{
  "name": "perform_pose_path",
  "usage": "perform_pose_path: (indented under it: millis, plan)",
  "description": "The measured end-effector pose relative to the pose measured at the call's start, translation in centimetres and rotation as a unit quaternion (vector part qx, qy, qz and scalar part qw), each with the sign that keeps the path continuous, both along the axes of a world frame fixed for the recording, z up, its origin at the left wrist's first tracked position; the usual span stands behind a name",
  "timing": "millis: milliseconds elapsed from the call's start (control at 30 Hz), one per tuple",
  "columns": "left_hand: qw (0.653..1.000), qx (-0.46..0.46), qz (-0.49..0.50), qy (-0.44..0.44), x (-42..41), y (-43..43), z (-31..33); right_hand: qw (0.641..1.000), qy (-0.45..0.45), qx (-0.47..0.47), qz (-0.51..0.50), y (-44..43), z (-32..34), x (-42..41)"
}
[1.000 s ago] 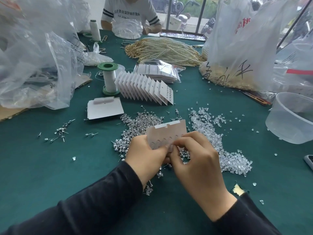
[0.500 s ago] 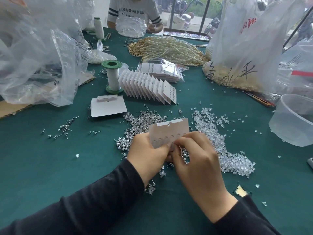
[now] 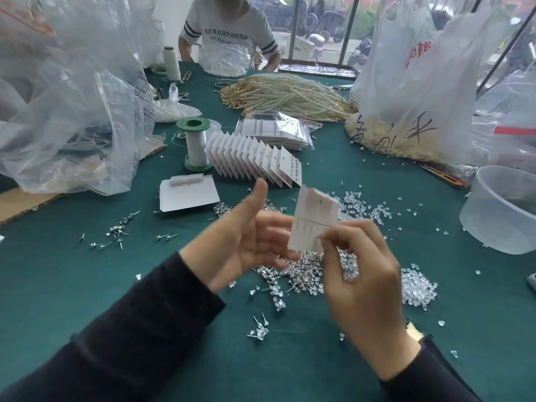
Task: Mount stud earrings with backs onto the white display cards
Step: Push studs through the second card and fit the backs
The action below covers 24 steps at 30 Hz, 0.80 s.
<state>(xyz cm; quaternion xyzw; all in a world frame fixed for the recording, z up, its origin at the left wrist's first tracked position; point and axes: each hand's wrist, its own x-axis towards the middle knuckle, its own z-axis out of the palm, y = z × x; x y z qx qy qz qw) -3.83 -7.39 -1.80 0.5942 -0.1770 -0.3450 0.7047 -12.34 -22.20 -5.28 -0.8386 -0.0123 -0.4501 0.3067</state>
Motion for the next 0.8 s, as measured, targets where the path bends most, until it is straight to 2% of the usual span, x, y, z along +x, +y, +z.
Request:
perform_pose_path:
  millis: [33,67,100,133,167,200,267,300,367,433,567,800]
  plan:
    - [0.995,0.043,0.040,-0.075,1.0,0.7,-0.1,0.999,0.006,0.037,0.016,-0.1,0.2,-0.1]
    - [0.967,0.133,0.112,-0.186,2.2,1.4,-0.5,0.995,0.021,0.085,0.040,-0.2,0.4,-0.2]
    - [0.893,0.254,0.207,-0.308,3.4,2.1,-1.0,0.985,0.045,0.148,0.070,-0.3,0.6,-0.3]
    - [0.806,0.351,0.273,-0.390,4.3,2.6,-1.3,0.965,0.073,0.230,0.104,-0.4,0.8,-0.4]
    - [0.753,0.408,0.300,-0.419,5.1,3.0,-1.8,0.930,0.097,0.325,0.142,-0.5,0.9,-0.5]
    - [0.739,0.438,0.298,-0.417,5.7,3.2,-2.2,0.881,0.115,0.421,0.182,-0.6,1.0,-0.5]
    - [0.746,0.451,0.284,-0.400,6.3,2.9,-3.0,0.778,0.136,0.564,0.242,-1.0,0.9,-0.5]
    - [0.744,0.453,0.283,-0.402,6.4,2.7,-3.4,0.739,0.141,0.605,0.259,-1.1,0.9,-0.4]
    - [0.737,0.454,0.287,-0.411,6.7,2.1,-3.7,0.681,0.151,0.658,0.284,-1.2,0.9,-0.3]
    - [0.728,0.460,0.290,-0.417,6.9,1.6,-3.9,0.637,0.163,0.688,0.305,-1.3,1.0,-0.3]
    - [0.731,0.464,0.281,-0.414,6.8,1.4,-4.0,0.581,0.176,0.720,0.334,-1.5,1.0,-0.2]
    - [0.734,0.473,0.271,-0.405,6.8,1.8,-3.7,0.527,0.173,0.757,0.346,-2.0,0.9,0.0]
